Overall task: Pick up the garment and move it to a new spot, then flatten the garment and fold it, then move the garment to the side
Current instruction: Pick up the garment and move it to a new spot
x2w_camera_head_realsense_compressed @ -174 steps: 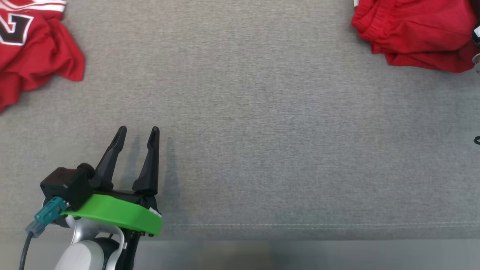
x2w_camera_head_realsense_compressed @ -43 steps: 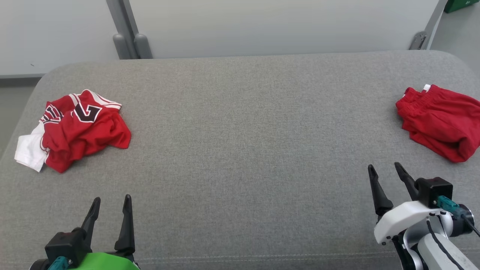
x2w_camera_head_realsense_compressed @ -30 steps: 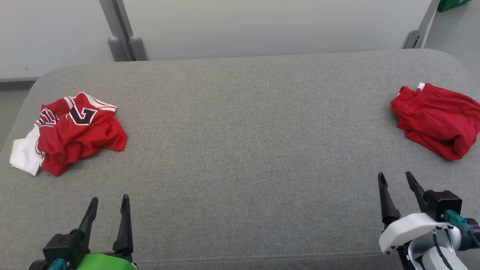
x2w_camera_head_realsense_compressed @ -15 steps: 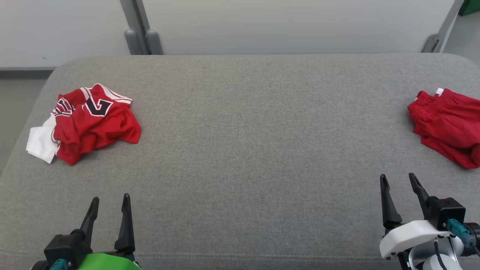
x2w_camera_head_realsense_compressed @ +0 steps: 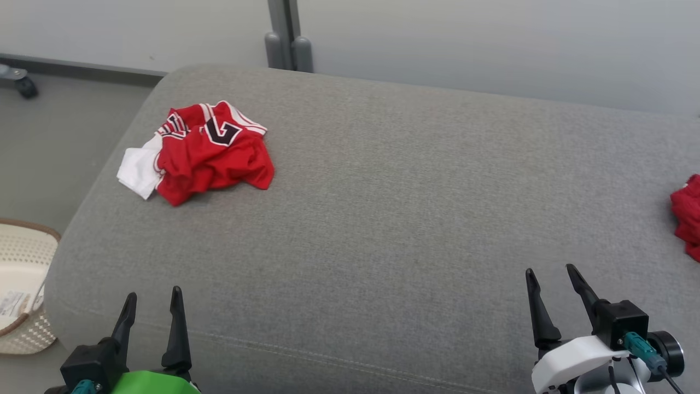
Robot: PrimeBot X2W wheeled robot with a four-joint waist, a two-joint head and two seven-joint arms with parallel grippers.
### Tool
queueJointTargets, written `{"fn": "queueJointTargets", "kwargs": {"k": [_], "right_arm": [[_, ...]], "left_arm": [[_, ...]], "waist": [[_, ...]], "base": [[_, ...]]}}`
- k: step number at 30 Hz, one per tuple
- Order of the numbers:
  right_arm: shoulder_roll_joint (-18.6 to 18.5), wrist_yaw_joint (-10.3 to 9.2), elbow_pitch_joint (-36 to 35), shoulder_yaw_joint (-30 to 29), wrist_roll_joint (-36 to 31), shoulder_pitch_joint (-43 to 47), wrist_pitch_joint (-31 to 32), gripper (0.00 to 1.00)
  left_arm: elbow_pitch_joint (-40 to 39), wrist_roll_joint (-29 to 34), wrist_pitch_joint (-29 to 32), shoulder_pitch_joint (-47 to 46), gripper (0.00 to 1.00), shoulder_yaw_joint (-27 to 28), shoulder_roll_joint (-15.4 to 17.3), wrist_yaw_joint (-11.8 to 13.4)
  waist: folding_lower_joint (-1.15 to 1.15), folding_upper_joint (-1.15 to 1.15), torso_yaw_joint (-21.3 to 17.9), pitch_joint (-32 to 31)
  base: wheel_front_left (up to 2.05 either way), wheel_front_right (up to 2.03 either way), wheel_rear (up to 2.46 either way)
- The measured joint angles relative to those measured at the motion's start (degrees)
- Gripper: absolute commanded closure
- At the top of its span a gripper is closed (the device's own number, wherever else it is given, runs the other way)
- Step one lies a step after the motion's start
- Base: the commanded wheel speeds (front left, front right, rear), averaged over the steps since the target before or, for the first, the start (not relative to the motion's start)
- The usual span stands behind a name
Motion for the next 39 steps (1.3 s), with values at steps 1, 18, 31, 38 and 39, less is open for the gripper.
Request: {"fn": "queueJointTargets", "kwargs": {"k": [1,18,31,38,39], "right_arm": [[0.0,0.00,-0.1,0.1,0.0,0.0,0.0,0.00],[-0.4,-0.01,-4.8,-0.5,-2.5,1.3,2.2,0.00],[-3.2,-0.01,-11.1,-1.4,-6.2,-4.1,5.5,0.00],[-4.6,0.03,-13.9,-1.2,-8.1,-8.4,7.3,0.00],[-4.7,0.07,-13.9,-1.1,-8.2,-9.0,7.3,0.00]], "left_arm": [[0.0,0.0,0.0,0.0,0.00,0.0,0.0,0.0],[-1.6,-2.6,0.0,0.7,0.00,3.7,0.1,0.0],[-2.5,-15.4,8.4,-17.9,0.00,9.6,2.8,-4.3],[4.0,-33.5,18.5,-30.9,0.00,16.9,2.8,-6.0],[5.4,-35.2,19.8,-32.5,0.00,17.6,2.9,-6.0]], "waist": [[0.00,0.00,0.8,-0.1],[0.00,0.00,9.4,2.9],[0.00,0.00,8.8,12.7],[0.01,0.00,7.4,18.2],[0.00,0.00,7.2,19.0]], "base": [[0.00,0.00,0.00],[0.00,0.00,0.00],[0.00,0.00,0.00],[0.00,0.00,0.00],[0.00,0.00,0.00]]}}
